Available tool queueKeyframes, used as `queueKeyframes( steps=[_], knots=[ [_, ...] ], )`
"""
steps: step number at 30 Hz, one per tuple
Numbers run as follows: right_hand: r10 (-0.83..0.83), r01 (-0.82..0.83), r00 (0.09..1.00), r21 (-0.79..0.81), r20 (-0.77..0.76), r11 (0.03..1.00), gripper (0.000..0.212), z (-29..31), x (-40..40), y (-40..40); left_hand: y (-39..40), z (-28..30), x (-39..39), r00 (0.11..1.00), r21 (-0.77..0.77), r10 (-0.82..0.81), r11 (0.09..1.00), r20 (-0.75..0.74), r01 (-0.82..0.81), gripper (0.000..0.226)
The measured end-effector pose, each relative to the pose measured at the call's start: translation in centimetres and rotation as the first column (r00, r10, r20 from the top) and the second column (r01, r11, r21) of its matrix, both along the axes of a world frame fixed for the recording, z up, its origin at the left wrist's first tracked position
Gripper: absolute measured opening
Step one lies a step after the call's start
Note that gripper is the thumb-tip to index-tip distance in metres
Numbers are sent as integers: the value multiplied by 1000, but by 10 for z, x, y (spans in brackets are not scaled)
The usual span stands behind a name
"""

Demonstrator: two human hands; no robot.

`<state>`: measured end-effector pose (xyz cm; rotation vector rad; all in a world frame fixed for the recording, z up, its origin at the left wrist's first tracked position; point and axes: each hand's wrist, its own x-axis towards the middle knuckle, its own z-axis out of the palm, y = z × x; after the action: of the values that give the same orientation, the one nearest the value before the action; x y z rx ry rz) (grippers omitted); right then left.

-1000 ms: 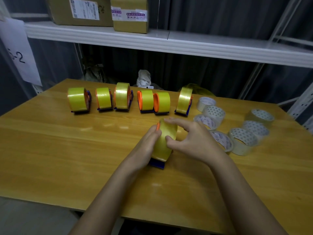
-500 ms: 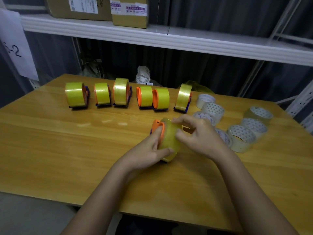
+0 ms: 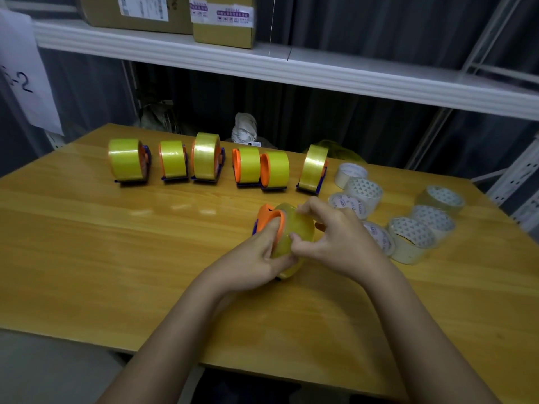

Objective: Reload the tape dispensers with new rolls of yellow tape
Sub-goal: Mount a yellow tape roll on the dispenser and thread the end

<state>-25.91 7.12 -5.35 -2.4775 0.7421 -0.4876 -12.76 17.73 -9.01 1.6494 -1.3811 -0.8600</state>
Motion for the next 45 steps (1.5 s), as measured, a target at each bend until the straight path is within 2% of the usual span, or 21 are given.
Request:
queueKeyframes(
  steps=[2, 3, 6, 8, 14, 15, 17, 19, 22, 29, 33, 34, 36, 38, 41, 43, 45],
  knots=[
    [-30, 26, 995, 38, 96, 999, 20, -3, -1, -4, 0, 0, -1, 999, 26, -12, 1000, 36, 11, 78],
    [-30, 22, 993, 76, 112, 997, 20, -3, -2, -6, 0, -1, -2, 999, 31, -14, 999, 46, 12, 80],
    [15, -16, 1000, 114, 6, 993, 54, -3, -5, -1, 2, -1, 0, 1000, 25, 6, 1000, 20, -7, 85],
    [19, -18, 1000, 88, -9, 996, 60, -5, -5, 1, 2, 0, 1, 999, 32, 4, 999, 35, -6, 85],
    [-54, 45, 991, 79, 121, 996, 19, -8, -3, -12, -1, 2, -5, 991, 82, -19, 997, 135, 8, 77],
    [-47, 34, 992, 110, 121, 993, 23, -8, -4, -12, -1, 1, -5, 992, 82, -17, 997, 125, 7, 78],
    [-14, 2, 998, 168, 69, 986, 42, -7, -7, -10, 0, 1, -3, 995, 71, -4, 997, 96, -3, 80],
    [4, -5, 1000, 147, 2, 989, 58, -6, -9, -7, 1, 2, -2, 995, 75, -6, 997, 103, -2, 81],
    [-12, 14, 1000, 98, -19, 995, 63, -3, -5, -6, 0, 2, -2, 992, 72, -9, 997, 125, 0, 81],
    [2, -3, 1000, 66, 1, 998, 54, -2, -4, -4, 1, 2, -5, 992, 90, -1, 996, 127, -11, 81],
    [-43, 30, 991, 98, 130, 995, 17, -12, -3, -9, 4, 4, -7, 994, 98, 3, 995, 107, -14, 80],
    [-57, 34, 983, 134, 173, 990, 16, -15, -4, -10, 4, 4, -8, 994, 101, 7, 995, 108, -18, 80],
    [-45, 5, 972, 173, 229, 985, 28, -21, -7, -10, 6, 6, -10, 996, 78, 27, 996, 85, -34, 79],
    [-10, -26, 958, 120, 288, 993, 33, -27, -9, -4, 6, 6, -12, 997, 55, 50, 997, 58, -53, 78],
    [14, 31, 915, -105, 404, 994, 27, -31, -9, 2, 4, 2, -13, 996, 35, 83, 996, 45, -84, 78],
    [19, 56, 917, -176, 399, 983, 22, -32, -7, 5, 2, -4, -15, 993, 9, 113, 994, 44, -113, 82],
    [8, 62, 927, -176, 375, 982, 18, -32, -5, 7, 0, -8, -19, 987, -21, 158, 987, 30, -157, 83]
  ],
)
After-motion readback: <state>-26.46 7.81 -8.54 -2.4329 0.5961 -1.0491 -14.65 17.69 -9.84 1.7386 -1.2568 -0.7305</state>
